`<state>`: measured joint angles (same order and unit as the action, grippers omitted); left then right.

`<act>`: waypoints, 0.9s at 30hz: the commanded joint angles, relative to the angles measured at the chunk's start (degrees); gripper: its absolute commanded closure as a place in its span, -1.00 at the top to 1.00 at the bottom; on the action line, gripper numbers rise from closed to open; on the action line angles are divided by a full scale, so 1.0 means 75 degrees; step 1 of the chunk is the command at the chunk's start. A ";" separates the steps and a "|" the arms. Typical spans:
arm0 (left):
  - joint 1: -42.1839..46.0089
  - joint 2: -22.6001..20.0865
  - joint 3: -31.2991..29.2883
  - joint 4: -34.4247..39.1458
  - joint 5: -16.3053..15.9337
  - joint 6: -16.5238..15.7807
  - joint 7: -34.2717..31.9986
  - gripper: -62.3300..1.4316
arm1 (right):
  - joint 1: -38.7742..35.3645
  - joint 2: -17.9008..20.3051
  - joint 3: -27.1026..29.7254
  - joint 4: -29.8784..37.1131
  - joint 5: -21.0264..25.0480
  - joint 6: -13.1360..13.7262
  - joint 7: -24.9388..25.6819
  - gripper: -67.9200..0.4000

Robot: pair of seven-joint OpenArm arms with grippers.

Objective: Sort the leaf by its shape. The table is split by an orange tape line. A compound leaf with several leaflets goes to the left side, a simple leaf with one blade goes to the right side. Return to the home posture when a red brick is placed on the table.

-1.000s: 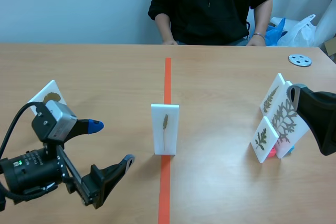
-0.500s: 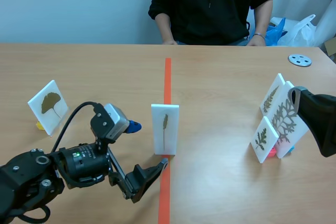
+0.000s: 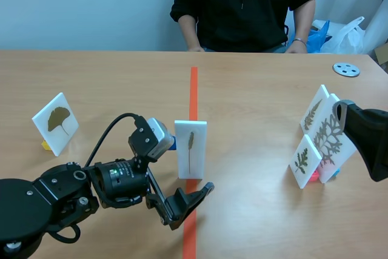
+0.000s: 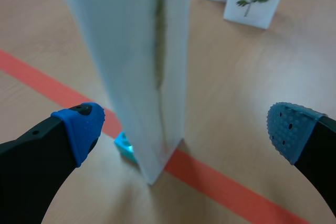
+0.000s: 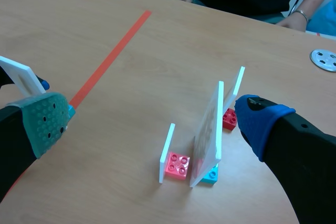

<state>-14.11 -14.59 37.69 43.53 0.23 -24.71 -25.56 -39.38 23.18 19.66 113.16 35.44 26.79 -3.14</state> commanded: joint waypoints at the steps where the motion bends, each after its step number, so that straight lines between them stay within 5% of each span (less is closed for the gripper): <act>1: -0.0023 0.0038 0.0067 0.0175 -0.0050 -0.0035 -0.0079 1.00 | 0.0108 0.0000 0.0093 0.0117 0.0108 -0.0026 0.0087 1.00; 9: -0.0023 0.0038 0.0137 0.0175 -0.0052 -0.0038 -0.0079 0.81 | 0.0108 -0.0003 0.0093 0.0117 0.0108 -0.0026 0.0090 1.00; 24: -0.0023 0.0038 0.0137 0.0175 -0.0146 0.0017 -0.0073 -0.62 | 0.0108 -0.0003 0.0093 0.0117 0.0137 -0.0023 0.0096 1.00; 27: -0.0023 0.0038 0.0137 0.0175 -0.0146 0.0017 -0.0073 -0.76 | 0.0108 -0.0003 0.0093 0.0117 0.0137 -0.0023 0.0096 1.00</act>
<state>-13.98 -14.61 39.13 43.53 -0.21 -24.43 -25.32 -39.38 23.18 19.66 113.16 35.59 26.79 -3.14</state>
